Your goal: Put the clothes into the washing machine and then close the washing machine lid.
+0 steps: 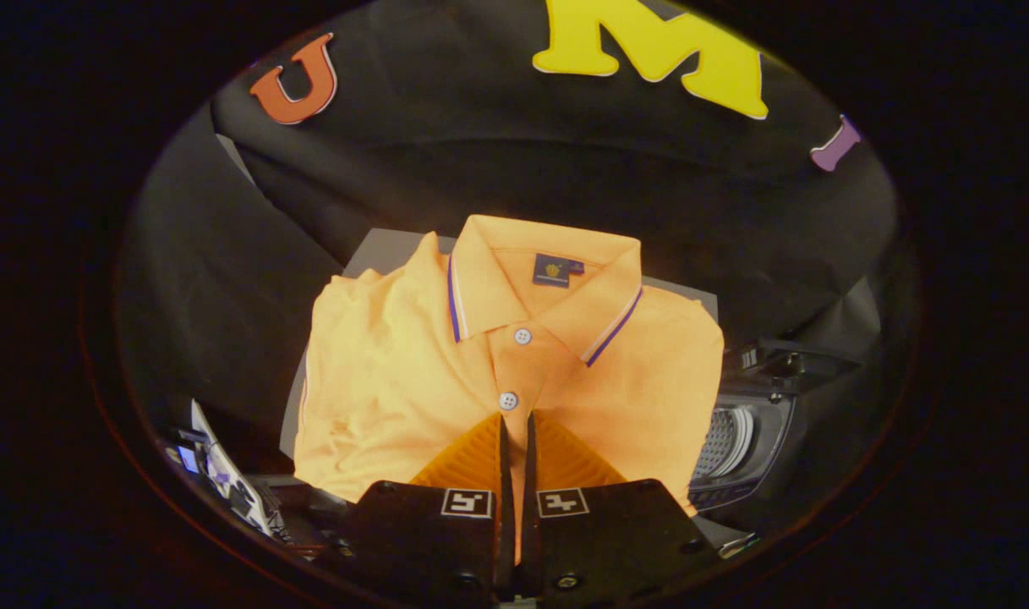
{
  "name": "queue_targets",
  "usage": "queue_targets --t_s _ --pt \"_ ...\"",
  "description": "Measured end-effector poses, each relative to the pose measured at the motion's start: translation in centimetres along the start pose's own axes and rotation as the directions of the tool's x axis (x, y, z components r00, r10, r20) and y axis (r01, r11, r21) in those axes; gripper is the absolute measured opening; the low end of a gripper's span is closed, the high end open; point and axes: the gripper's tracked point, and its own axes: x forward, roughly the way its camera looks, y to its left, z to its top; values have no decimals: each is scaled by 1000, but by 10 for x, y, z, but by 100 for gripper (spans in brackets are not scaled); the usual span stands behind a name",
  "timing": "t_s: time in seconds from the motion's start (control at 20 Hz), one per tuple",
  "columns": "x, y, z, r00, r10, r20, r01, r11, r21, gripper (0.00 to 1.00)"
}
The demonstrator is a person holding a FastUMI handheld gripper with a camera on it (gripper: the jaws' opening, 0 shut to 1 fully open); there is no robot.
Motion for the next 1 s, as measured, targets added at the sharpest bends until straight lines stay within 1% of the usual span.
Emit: queue_targets --t_s 0.15,0.35,0.6,0.8,0.85,1.0 --pt "-18 -12 6 999 16 37 -17 999 27 7" --pt "-46 -24 14 996 0 91 -5 999 46 6" --pt "-74 -46 -14 990 -12 137 -3 994 109 6" --pt "-102 -71 -46 985 -51 162 24 986 164 6" --pt "-106 -77 -55 985 -64 162 34 982 184 6" --pt "-116 -99 -77 986 -70 149 30 968 251 6"
